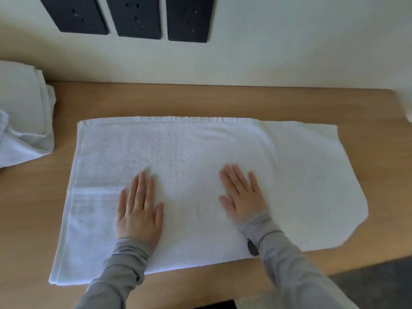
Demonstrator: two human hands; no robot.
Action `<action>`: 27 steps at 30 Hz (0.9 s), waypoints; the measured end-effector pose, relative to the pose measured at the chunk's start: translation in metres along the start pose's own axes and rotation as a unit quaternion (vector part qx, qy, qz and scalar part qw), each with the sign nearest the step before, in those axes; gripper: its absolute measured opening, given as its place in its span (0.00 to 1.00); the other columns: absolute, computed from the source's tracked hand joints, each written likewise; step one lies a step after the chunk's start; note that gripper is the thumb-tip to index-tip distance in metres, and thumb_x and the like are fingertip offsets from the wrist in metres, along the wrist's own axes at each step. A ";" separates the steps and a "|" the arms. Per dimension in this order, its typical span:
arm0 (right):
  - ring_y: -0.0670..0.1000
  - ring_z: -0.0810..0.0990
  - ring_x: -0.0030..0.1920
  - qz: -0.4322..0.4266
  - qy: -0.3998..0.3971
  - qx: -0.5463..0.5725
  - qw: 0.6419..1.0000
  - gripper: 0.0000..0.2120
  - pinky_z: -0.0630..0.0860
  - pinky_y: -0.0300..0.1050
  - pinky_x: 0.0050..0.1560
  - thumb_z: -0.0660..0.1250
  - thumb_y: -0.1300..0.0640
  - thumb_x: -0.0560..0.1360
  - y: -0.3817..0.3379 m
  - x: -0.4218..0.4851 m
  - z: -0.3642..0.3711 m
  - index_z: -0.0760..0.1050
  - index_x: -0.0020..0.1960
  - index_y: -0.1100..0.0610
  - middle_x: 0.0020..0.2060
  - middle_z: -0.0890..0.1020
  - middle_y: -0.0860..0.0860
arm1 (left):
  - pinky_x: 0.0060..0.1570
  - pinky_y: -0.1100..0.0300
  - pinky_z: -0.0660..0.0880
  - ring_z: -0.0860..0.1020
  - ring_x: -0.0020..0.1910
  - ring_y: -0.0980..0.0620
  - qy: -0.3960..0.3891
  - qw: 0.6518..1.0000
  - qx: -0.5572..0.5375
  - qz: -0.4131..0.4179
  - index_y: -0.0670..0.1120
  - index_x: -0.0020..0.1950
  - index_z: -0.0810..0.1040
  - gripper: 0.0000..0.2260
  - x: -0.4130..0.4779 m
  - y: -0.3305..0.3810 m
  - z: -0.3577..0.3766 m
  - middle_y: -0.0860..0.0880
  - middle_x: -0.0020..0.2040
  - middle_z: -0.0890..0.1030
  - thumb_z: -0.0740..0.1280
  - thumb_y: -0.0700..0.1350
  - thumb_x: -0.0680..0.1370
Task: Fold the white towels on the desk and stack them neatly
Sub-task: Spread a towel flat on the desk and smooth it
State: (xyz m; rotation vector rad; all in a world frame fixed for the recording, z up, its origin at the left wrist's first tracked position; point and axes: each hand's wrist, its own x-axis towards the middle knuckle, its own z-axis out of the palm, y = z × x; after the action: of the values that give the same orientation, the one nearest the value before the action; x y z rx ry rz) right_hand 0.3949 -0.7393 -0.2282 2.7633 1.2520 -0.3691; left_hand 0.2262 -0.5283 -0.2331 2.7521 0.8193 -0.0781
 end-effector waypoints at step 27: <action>0.56 0.75 0.53 0.505 0.077 0.474 0.718 0.19 0.69 0.50 0.54 0.63 0.48 0.77 0.271 -0.110 -0.017 0.72 0.64 0.57 0.59 0.78 0.55 | 0.73 0.49 0.39 0.46 0.76 0.47 -0.053 0.994 0.006 0.098 0.48 0.76 0.46 0.33 0.022 0.253 0.055 0.47 0.77 0.50 0.34 0.65 0.76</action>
State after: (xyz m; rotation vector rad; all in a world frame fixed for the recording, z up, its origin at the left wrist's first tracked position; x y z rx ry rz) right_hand 0.5317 -0.9960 -0.1901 3.7040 -0.9040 -0.7938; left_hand 0.3840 -0.7353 -0.2286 2.7952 0.5211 -0.1893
